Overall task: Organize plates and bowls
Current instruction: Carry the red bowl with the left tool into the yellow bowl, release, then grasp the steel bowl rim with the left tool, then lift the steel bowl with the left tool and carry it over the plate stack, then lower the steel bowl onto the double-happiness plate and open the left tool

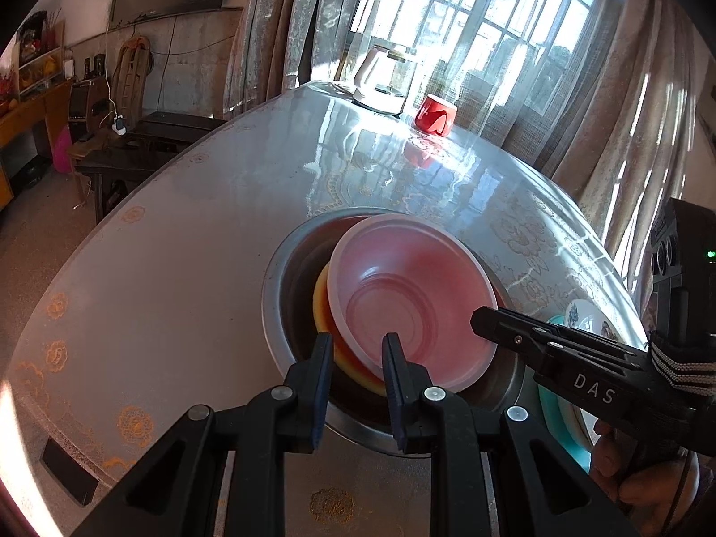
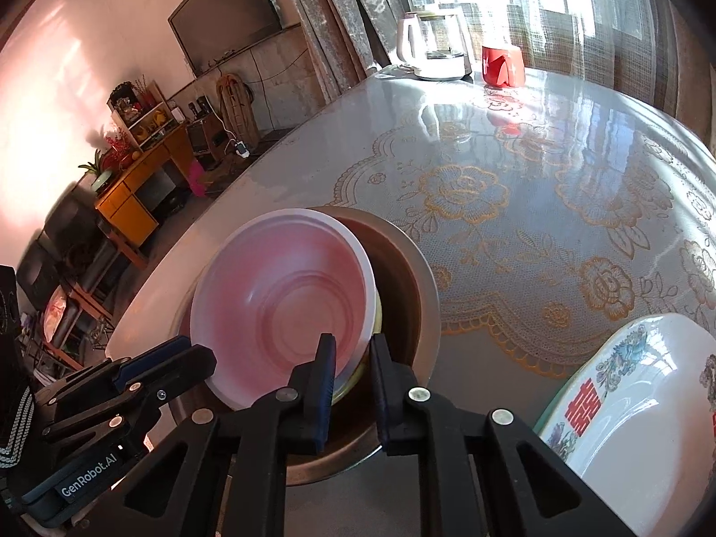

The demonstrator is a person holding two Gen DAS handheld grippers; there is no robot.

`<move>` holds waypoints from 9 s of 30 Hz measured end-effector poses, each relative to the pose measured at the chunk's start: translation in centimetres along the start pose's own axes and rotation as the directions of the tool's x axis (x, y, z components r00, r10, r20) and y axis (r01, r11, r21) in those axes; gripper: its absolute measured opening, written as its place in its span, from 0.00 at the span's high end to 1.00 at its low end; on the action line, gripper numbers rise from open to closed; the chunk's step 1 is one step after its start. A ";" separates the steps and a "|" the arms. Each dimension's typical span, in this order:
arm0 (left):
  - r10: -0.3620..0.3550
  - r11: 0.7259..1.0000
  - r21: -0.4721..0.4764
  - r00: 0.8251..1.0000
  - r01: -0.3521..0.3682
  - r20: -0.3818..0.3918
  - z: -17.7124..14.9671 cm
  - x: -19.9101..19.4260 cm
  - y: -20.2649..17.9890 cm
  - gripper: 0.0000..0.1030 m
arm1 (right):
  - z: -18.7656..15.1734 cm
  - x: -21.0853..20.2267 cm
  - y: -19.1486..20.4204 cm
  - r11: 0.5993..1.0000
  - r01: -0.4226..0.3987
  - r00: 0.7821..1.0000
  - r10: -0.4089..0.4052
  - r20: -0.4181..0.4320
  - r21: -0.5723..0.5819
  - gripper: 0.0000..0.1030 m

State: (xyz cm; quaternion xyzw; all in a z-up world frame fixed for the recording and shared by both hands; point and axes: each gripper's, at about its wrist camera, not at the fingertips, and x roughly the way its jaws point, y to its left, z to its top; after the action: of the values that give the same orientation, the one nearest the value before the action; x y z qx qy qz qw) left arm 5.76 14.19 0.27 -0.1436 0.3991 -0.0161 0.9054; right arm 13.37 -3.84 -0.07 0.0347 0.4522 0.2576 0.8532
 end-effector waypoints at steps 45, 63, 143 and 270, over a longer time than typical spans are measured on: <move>0.102 0.995 -0.018 0.993 -0.101 0.064 0.1 -0.4 1.0 0.79 | -2.1 -3.3 -3.4 0.996 0.001 0.997 -0.007 0.073 0.089 0.72; 0.086 0.994 -0.073 0.987 -0.077 0.137 -0.3 -1.8 4.0 0.54 | -2.4 -3.2 -4.3 0.989 -0.071 0.996 0.062 0.068 0.133 0.67; -0.044 0.999 0.030 0.998 0.043 0.051 -1.6 0.5 3.3 0.74 | -0.8 1.3 -0.7 0.999 -0.034 0.998 0.035 -0.059 0.012 0.62; -0.311 0.880 0.347 0.945 0.326 -0.100 -4.6 0.3 -17.3 0.65 | -11.1 -15.0 -15.1 0.916 0.211 0.956 -0.266 0.121 0.342 0.76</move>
State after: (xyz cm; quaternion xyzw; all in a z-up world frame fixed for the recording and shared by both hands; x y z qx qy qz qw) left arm 4.15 -3.59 1.84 -0.0394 0.3791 -0.2401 0.8928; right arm 3.90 -25.92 0.32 0.1407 0.4169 0.0693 0.8953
